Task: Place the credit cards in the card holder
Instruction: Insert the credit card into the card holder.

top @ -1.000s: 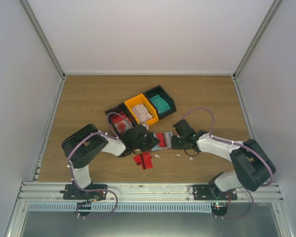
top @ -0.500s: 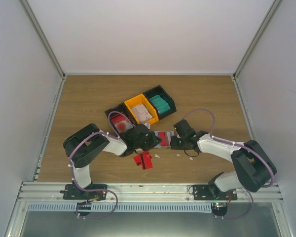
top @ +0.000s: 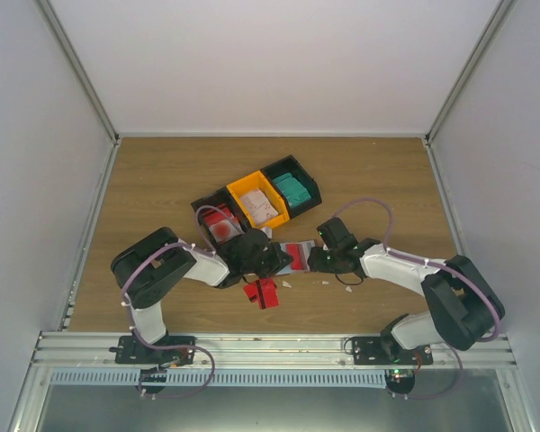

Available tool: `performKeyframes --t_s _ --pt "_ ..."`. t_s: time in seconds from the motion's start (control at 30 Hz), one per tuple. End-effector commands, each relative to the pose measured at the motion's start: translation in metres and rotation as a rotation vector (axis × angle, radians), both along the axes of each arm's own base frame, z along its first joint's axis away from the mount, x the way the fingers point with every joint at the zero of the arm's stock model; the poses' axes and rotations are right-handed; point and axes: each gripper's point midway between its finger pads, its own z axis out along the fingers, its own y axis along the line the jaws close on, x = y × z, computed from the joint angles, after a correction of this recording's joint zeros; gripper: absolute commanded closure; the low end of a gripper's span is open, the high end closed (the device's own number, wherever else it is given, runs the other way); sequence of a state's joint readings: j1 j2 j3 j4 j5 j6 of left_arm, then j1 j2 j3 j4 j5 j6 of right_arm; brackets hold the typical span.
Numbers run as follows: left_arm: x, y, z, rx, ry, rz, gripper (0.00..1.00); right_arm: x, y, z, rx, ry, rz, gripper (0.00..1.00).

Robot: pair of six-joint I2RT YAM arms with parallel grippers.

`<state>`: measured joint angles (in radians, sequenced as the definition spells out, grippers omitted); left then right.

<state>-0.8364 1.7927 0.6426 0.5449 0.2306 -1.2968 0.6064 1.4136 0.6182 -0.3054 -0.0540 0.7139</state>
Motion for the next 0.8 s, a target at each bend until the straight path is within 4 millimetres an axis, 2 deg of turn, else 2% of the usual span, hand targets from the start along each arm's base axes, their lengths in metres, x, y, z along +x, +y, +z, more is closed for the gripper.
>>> performKeyframes --t_s 0.0,0.27,0.47,0.63,0.77 --pt "-0.002 -0.01 -0.008 0.016 -0.012 -0.05 1.0 -0.013 0.01 -0.008 0.061 0.055 0.04 0.53" --pt "-0.007 -0.028 -0.016 -0.016 -0.017 -0.151 0.96 -0.013 0.017 -0.01 0.084 0.064 0.06 0.53" --pt "-0.005 -0.031 -0.016 0.006 -0.045 -0.178 0.9 -0.007 0.009 -0.005 0.047 0.037 0.024 0.53" --pt "-0.003 -0.029 -0.004 0.042 -0.093 -0.202 0.76 -0.004 -0.002 0.003 0.001 0.014 -0.013 0.52" --pt "-0.013 -0.023 0.001 0.084 -0.09 -0.253 0.63 -0.001 -0.005 0.009 -0.019 -0.004 -0.017 0.5"
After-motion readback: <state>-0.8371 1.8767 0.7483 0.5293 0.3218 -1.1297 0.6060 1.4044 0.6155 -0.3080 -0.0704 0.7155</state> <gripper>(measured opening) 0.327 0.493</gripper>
